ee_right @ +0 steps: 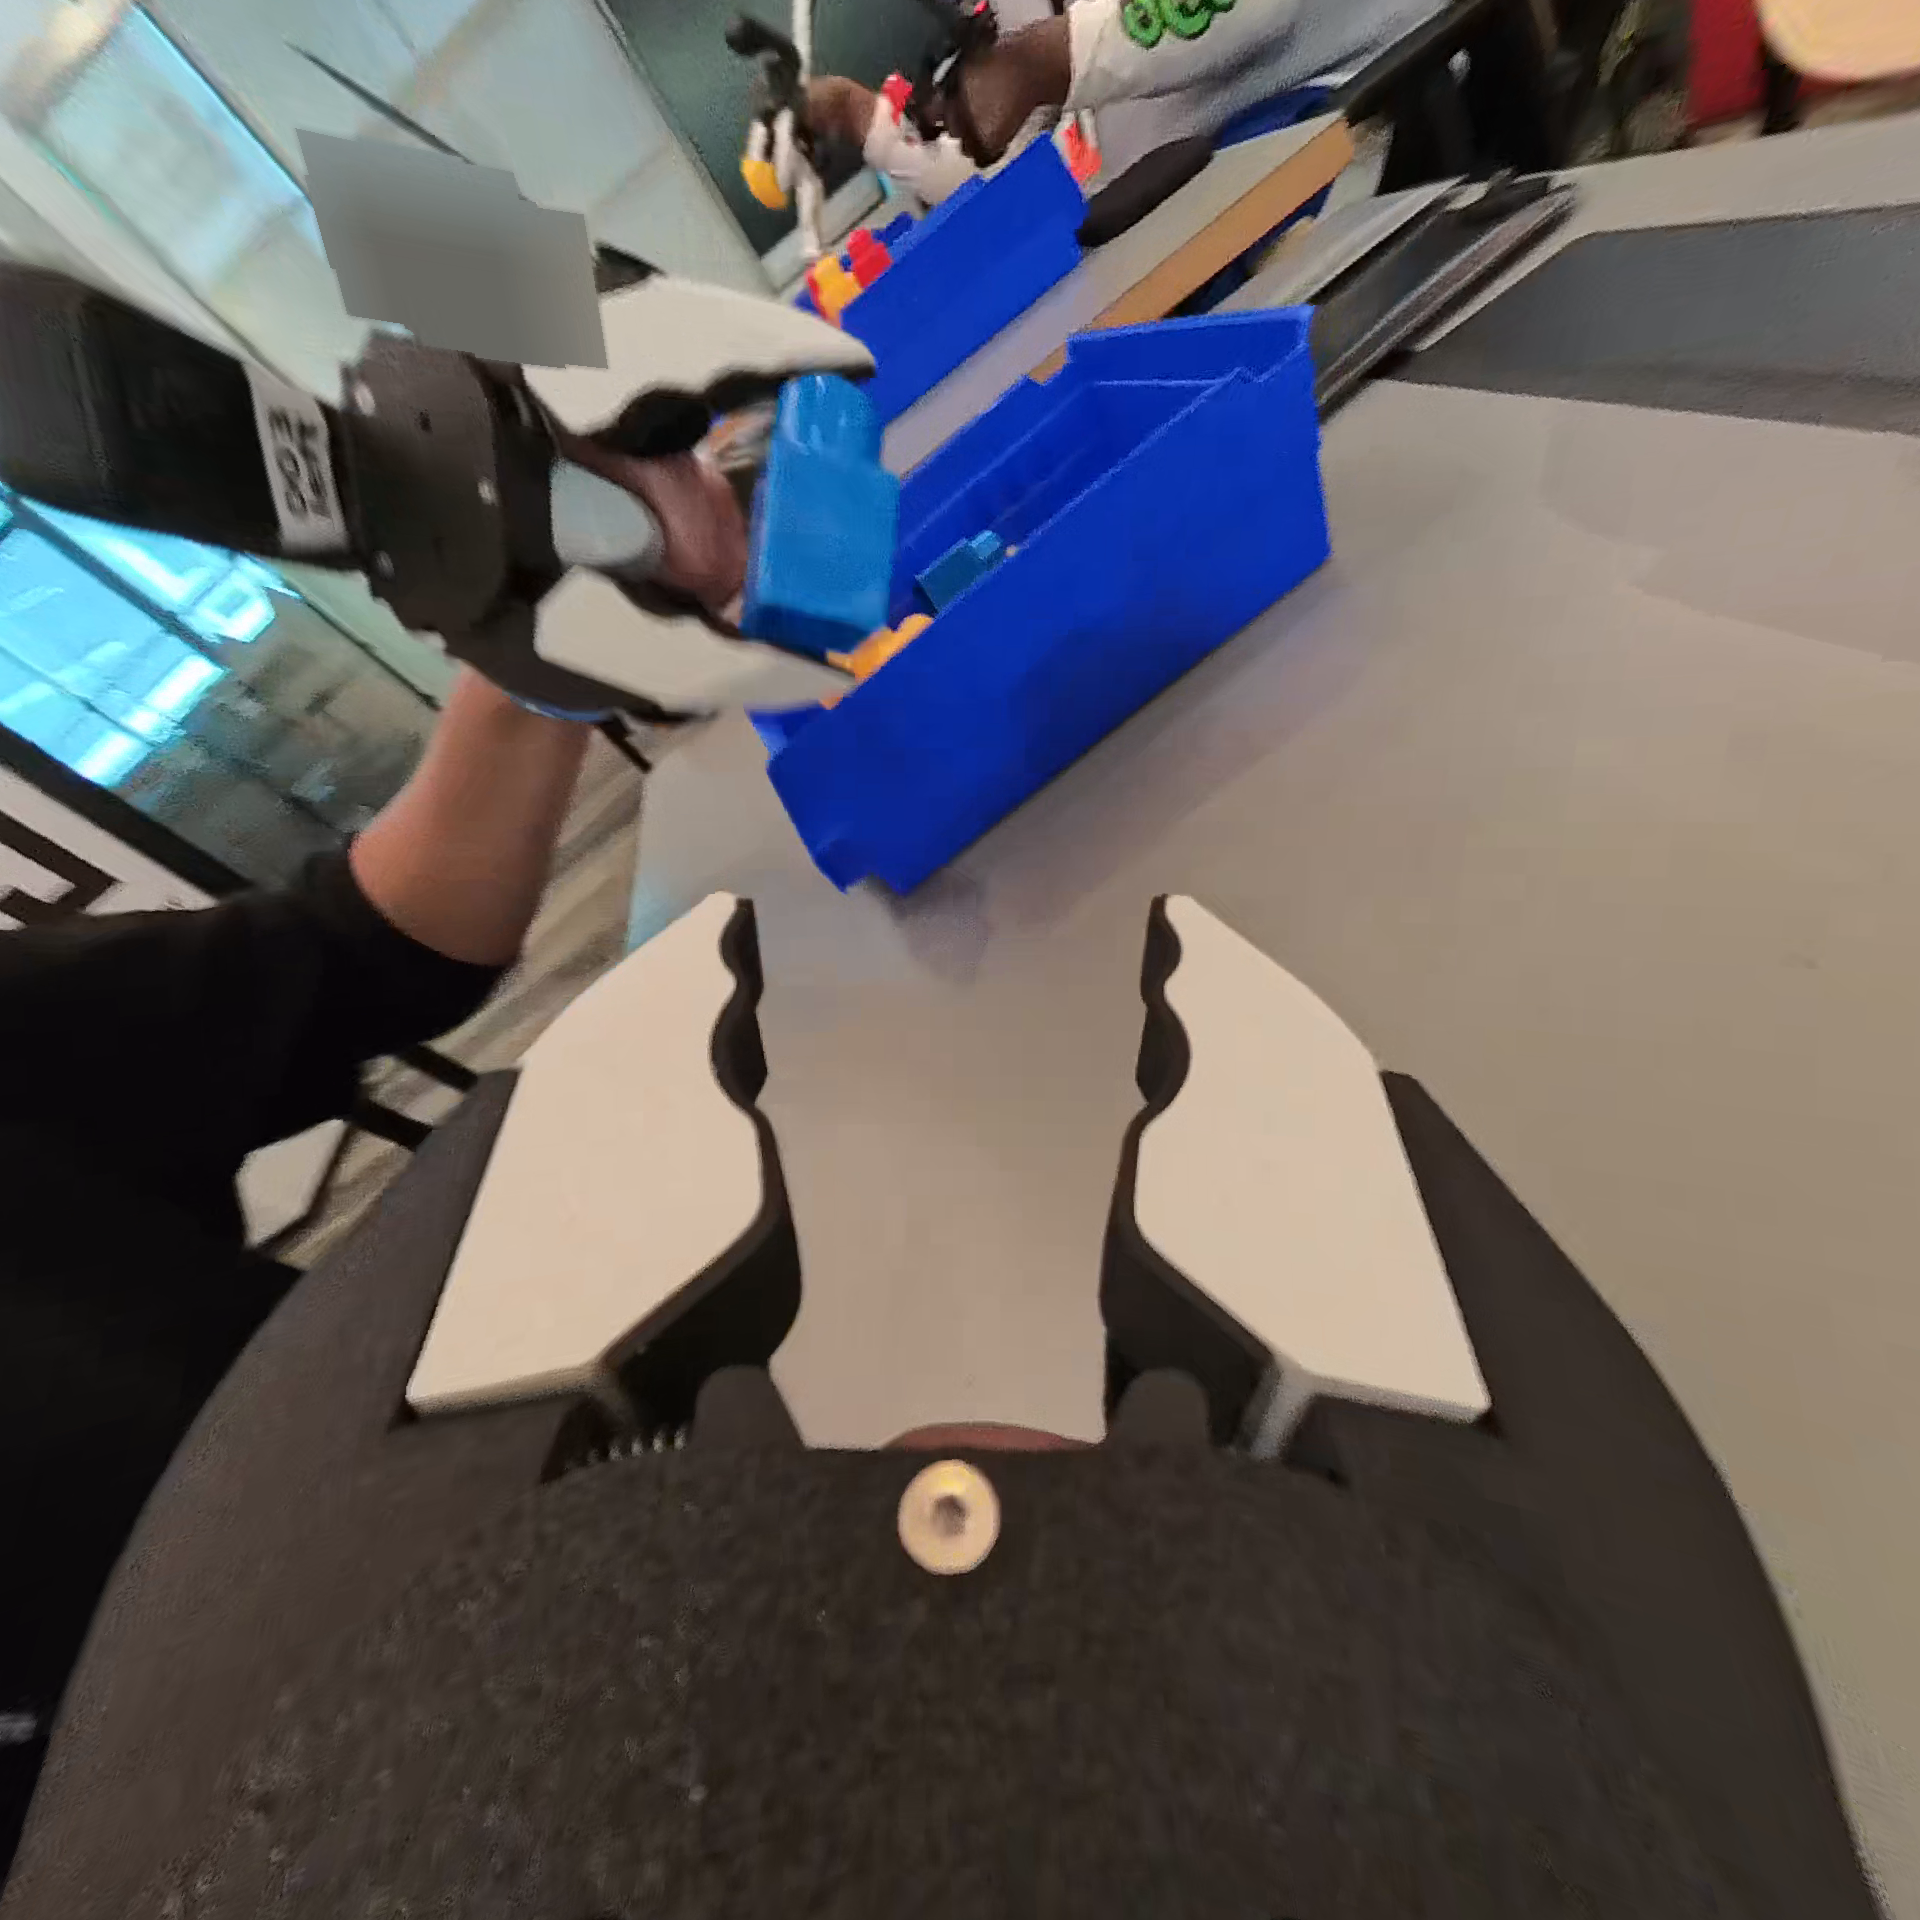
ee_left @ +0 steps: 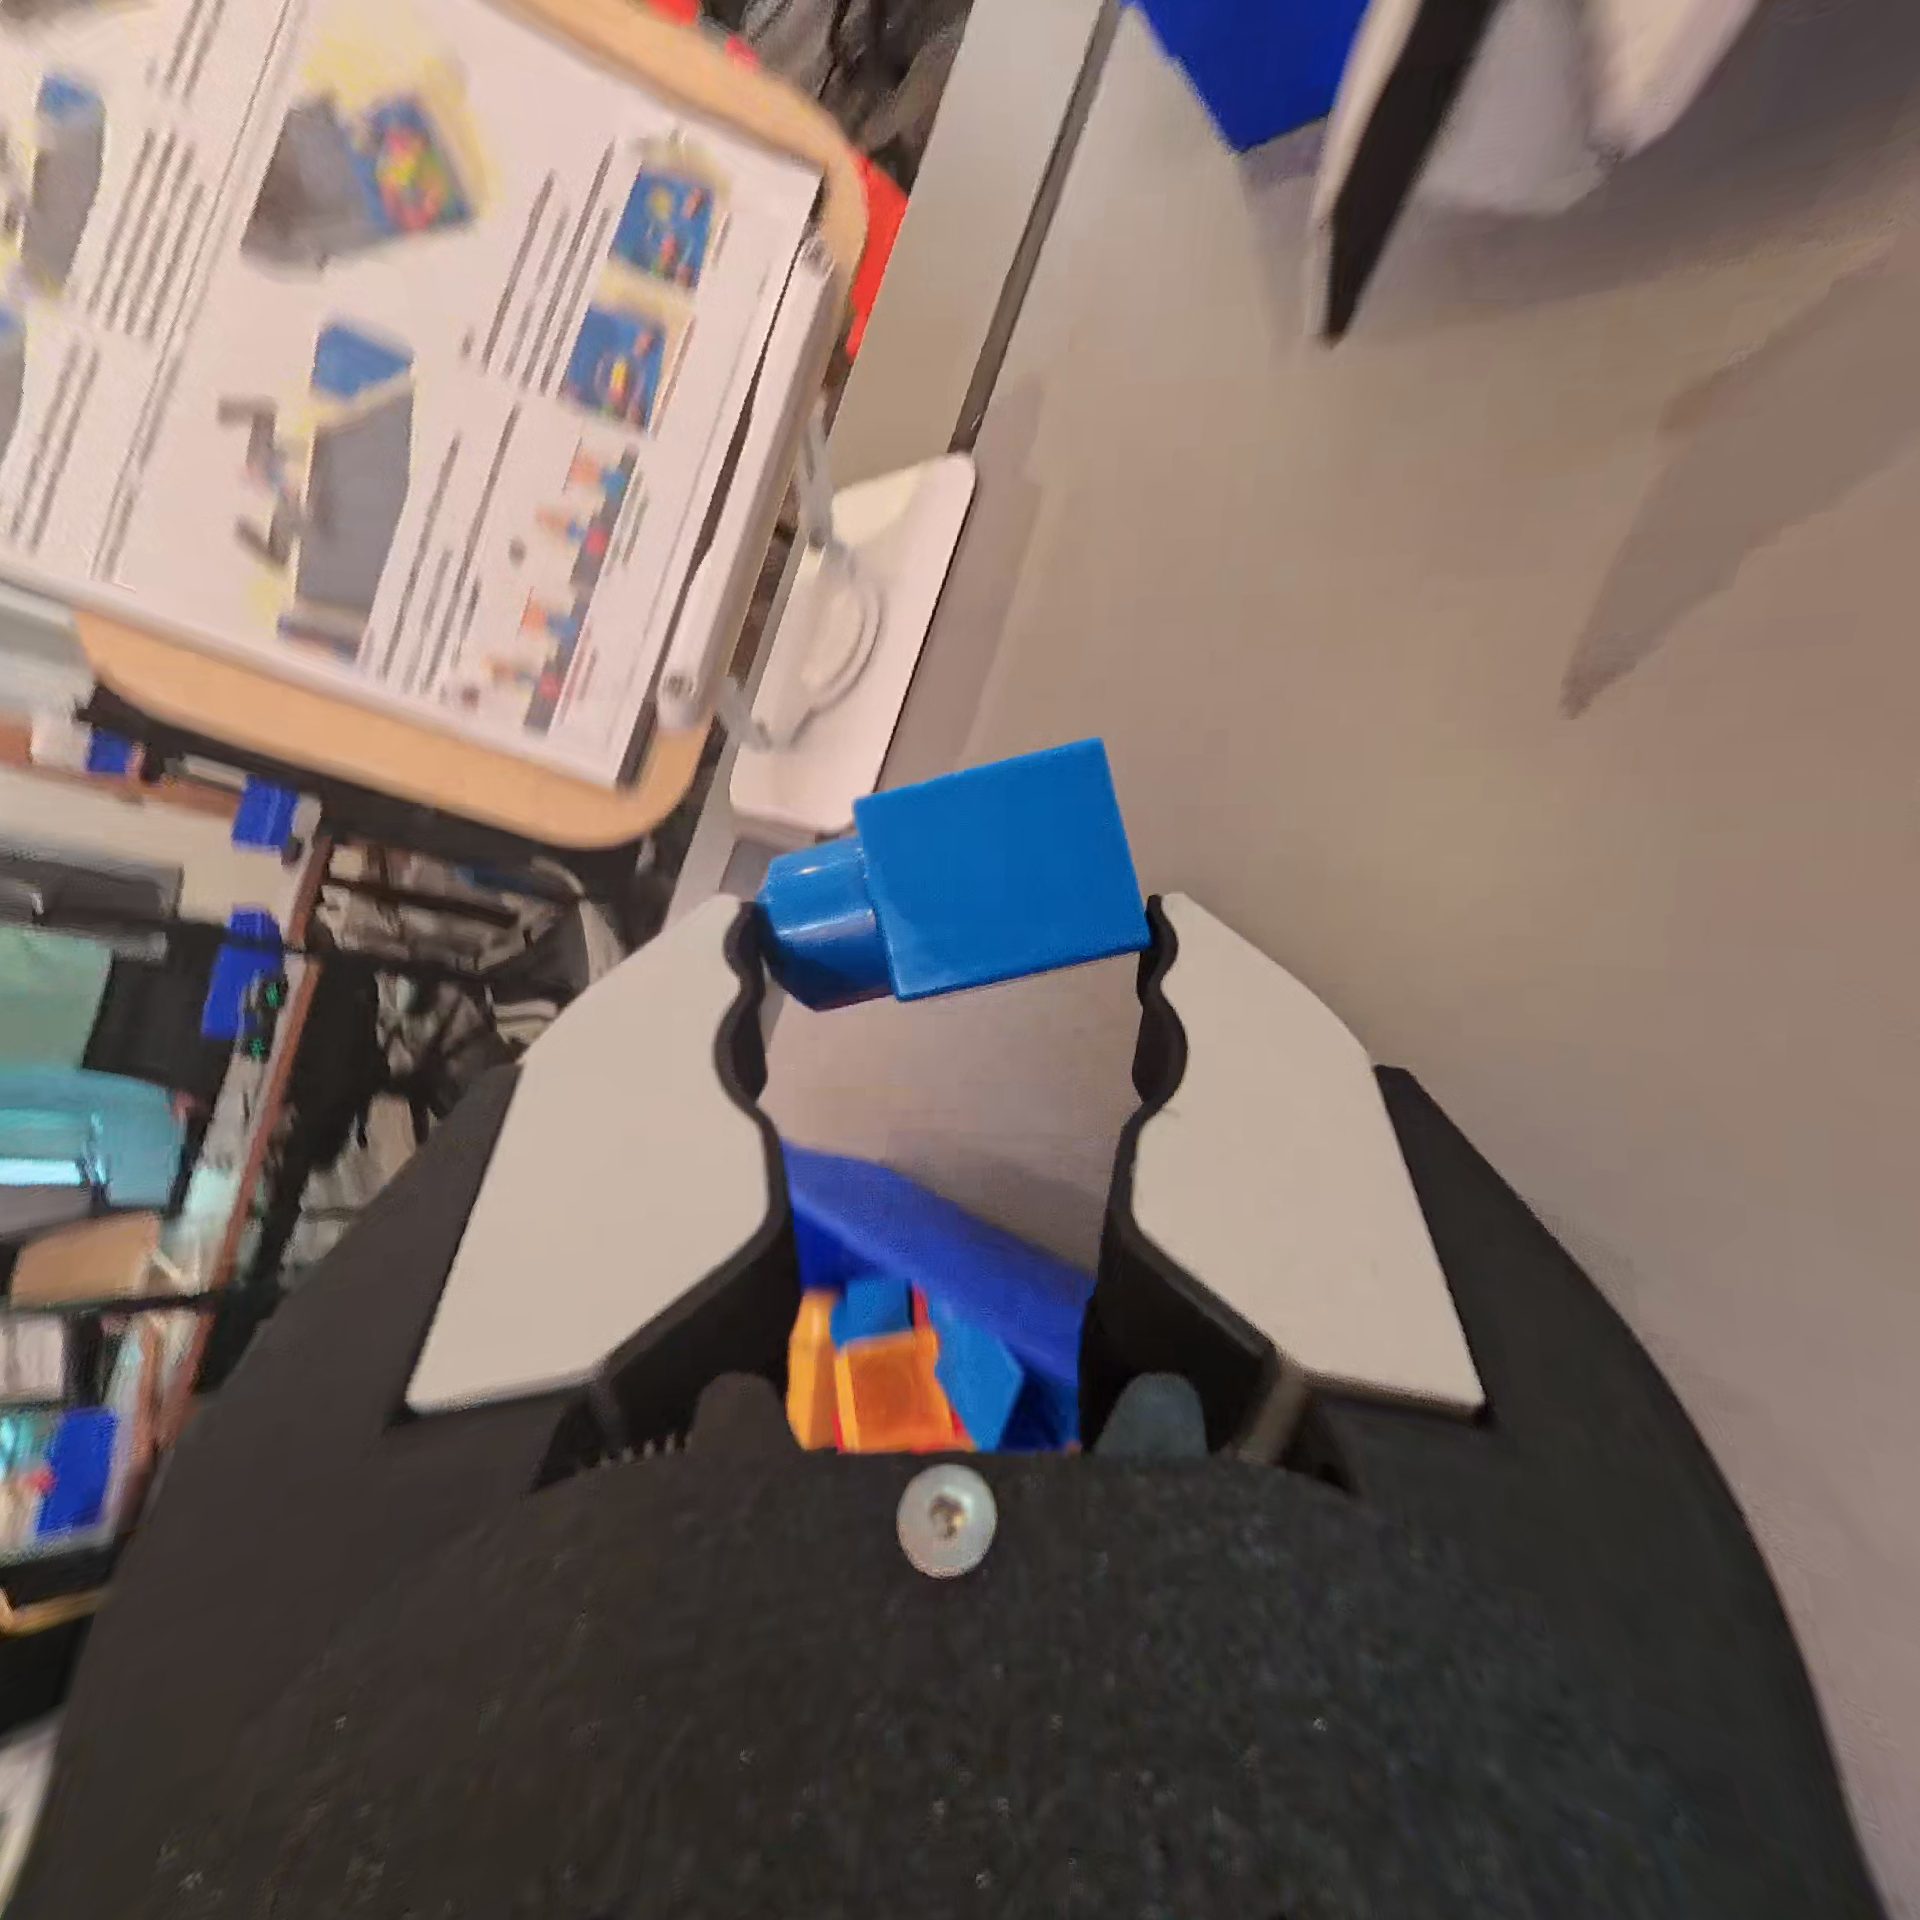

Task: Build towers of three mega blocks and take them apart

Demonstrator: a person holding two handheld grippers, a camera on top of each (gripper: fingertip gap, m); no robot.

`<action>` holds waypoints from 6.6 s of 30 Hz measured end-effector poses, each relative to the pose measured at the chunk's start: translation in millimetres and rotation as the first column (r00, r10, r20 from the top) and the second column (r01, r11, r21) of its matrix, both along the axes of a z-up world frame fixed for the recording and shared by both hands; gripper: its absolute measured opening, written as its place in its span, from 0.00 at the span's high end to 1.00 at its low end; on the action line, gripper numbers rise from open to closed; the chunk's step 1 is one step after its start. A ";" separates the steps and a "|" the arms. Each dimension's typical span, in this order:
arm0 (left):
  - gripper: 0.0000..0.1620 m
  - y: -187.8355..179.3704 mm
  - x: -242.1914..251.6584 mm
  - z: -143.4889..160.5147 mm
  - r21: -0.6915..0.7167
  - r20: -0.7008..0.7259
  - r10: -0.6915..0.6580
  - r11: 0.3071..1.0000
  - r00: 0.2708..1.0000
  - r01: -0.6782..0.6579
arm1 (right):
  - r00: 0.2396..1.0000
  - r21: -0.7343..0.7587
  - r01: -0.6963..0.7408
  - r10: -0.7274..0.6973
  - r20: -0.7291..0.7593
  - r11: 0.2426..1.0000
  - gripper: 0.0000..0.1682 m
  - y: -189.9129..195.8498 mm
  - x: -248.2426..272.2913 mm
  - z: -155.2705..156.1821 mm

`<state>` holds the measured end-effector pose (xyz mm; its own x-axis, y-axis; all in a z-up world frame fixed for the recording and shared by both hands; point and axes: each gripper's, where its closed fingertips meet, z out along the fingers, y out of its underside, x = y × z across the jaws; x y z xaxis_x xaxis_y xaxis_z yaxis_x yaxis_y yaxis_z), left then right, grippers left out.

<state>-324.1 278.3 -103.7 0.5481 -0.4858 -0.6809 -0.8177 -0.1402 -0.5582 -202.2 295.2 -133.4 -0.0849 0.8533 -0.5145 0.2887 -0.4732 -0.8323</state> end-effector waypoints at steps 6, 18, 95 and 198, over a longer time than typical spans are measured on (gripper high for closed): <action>0.57 29.2 55.9 -13.6 -0.008 -0.181 -0.183 0.983 0.966 0.185 | 0.994 -0.149 -0.110 0.111 0.001 0.983 0.60 8.7 -38.3 9.4; 0.57 44.2 83.9 -25.4 -0.026 -0.253 -0.239 0.970 0.937 0.240 | 0.987 -0.221 -0.156 0.144 -0.068 0.963 0.79 -0.4 -42.9 6.6; 0.77 -19.1 -112.9 -14.5 -0.497 0.782 0.451 0.868 0.430 -0.007 | 0.997 0.073 0.003 0.003 -0.077 0.997 0.79 -19.6 41.2 -36.8; 0.46 -140.5 6.9 -42.0 -0.197 0.921 0.250 0.961 0.301 -0.194 | 0.971 0.059 -0.077 0.089 -0.223 0.995 0.78 11.7 6.8 15.2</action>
<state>-317.2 137.8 -145.7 0.8946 -0.2492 0.3709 0.3027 -0.2725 -0.9133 -195.4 306.9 -118.3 -0.2652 0.8624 -0.4313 0.1280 -0.4118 -0.9022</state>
